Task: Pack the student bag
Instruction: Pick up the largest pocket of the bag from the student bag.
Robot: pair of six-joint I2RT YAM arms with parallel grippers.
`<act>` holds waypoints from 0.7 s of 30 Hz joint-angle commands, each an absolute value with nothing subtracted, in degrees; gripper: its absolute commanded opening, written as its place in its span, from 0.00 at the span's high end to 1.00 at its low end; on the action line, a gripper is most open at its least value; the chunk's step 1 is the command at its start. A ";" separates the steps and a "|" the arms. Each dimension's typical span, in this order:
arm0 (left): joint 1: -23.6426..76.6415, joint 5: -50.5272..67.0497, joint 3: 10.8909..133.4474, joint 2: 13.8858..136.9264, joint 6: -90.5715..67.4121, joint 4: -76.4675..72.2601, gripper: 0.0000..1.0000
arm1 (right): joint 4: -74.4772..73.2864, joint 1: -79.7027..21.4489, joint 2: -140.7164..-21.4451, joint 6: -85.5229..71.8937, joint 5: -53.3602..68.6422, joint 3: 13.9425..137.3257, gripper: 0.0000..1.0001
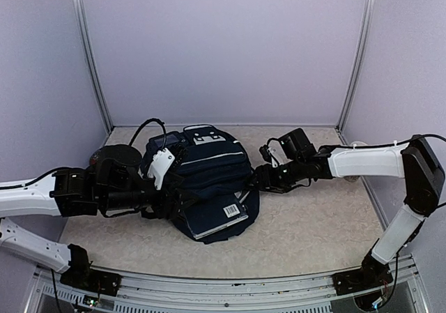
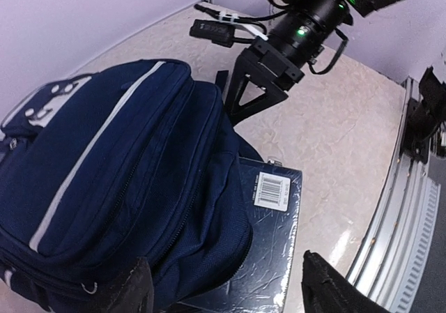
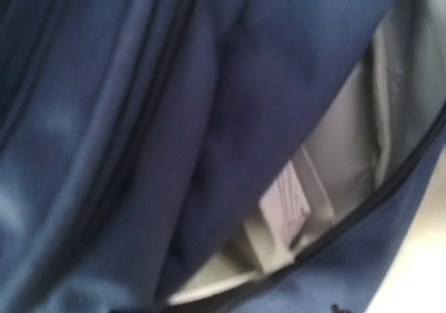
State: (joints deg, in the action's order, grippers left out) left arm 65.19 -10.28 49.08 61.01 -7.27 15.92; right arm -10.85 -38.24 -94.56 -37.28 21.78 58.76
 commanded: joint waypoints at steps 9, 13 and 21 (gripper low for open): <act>67.25 -24.14 54.86 73.03 2.91 19.08 0.09 | -0.73 -43.28 -82.82 -38.82 39.54 45.65 0.38; 67.32 -33.92 56.43 75.71 4.67 18.14 0.17 | 6.20 -46.42 -81.73 -45.04 40.20 41.62 0.37; 67.17 -37.14 56.46 74.89 7.62 11.25 0.66 | 17.25 -47.89 -87.60 -50.80 41.78 40.80 0.44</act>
State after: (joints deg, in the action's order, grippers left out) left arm 67.24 -34.70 54.96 76.25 5.54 16.21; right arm 8.21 -47.24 -84.73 -46.46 39.16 41.10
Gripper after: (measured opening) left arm 0.419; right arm 0.577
